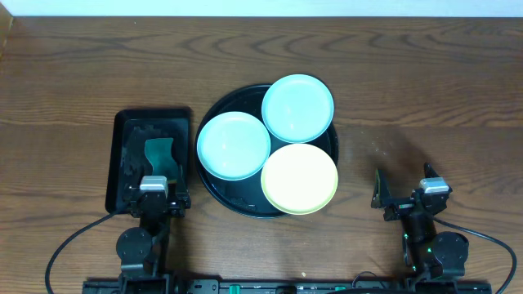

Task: Clean dirty plates on tray and stack at the side
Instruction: 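Move left gripper to the sponge and right gripper toward the top mint plate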

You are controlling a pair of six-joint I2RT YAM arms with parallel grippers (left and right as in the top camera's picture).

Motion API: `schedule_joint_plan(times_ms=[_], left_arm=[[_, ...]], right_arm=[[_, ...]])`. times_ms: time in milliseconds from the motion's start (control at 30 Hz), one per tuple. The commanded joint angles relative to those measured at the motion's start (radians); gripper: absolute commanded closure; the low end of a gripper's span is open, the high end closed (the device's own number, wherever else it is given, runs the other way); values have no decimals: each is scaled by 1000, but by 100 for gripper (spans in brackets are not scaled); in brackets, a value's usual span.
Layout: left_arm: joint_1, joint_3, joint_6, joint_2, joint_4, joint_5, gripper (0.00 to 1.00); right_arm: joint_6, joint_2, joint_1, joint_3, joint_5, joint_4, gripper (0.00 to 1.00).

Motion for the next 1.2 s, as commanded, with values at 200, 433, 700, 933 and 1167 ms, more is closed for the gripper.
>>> schedule_joint_plan(times_ms=[200,433,700,933,1167], left_arm=[[-5,-3,-27,-5,-42,19,23],[-5,111,-77,81,-56,90,22],[-5,432,-84,338,-207,90,22],[-5,780,-84,595,-469,90,22],[-5,1092,-80,842,-738,89,22]], right_arm=[[69,-6,2,-1,7,29,1],[138,20,2,44,1,100,1],[138,230,2,221,-11,88,1],[100,531,2,485,-68,43,1],[100,827,2,772,-189,-134,1]])
